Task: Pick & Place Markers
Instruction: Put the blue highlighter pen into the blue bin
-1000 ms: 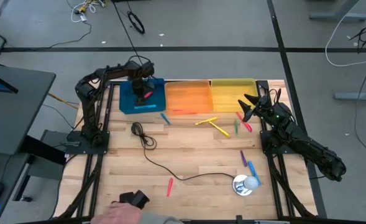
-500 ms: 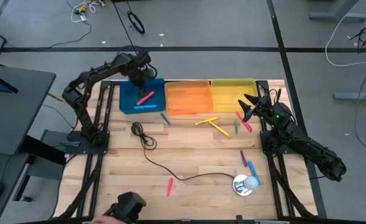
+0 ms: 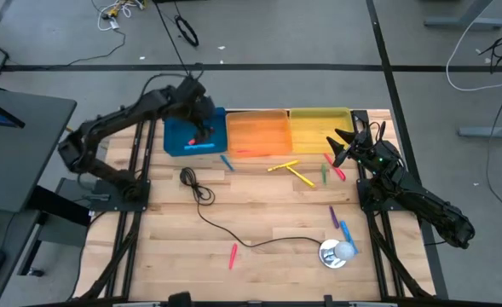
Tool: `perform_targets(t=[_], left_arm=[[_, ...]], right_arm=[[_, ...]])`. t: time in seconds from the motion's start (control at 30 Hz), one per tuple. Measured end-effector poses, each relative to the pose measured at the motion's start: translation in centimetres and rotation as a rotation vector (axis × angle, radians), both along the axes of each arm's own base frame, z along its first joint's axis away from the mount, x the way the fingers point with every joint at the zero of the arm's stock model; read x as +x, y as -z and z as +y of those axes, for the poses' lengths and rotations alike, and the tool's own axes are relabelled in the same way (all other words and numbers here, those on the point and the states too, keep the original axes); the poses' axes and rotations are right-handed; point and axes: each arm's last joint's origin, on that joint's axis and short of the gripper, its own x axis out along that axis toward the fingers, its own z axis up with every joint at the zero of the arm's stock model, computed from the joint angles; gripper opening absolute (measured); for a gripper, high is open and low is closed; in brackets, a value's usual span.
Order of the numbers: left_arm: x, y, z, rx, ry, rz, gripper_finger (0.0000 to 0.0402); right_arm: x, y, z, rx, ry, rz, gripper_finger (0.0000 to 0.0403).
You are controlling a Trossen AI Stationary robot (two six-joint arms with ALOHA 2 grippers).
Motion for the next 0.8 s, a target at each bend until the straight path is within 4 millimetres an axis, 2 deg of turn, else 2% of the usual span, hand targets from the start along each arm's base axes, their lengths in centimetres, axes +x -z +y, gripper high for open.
perform_targets(t=[0.23,0.43,0.8], left_arm=[[-0.2,0.9,-4.5,0.108,0.094,-0.165,0.028],[-1.3,2.1,-7.3,0.211,0.133,-0.29,0.028],[-5.5,3.8,-9.6,0.168,-0.006,-0.606,0.028]], right_arm=[[0.0,0.0,0.0,0.0,0.0,0.0,0.0245],[0.0,0.0,0.0,0.0,0.0,0.0,0.0245],[0.0,0.0,0.0,0.0,0.0,0.0,0.0245]])
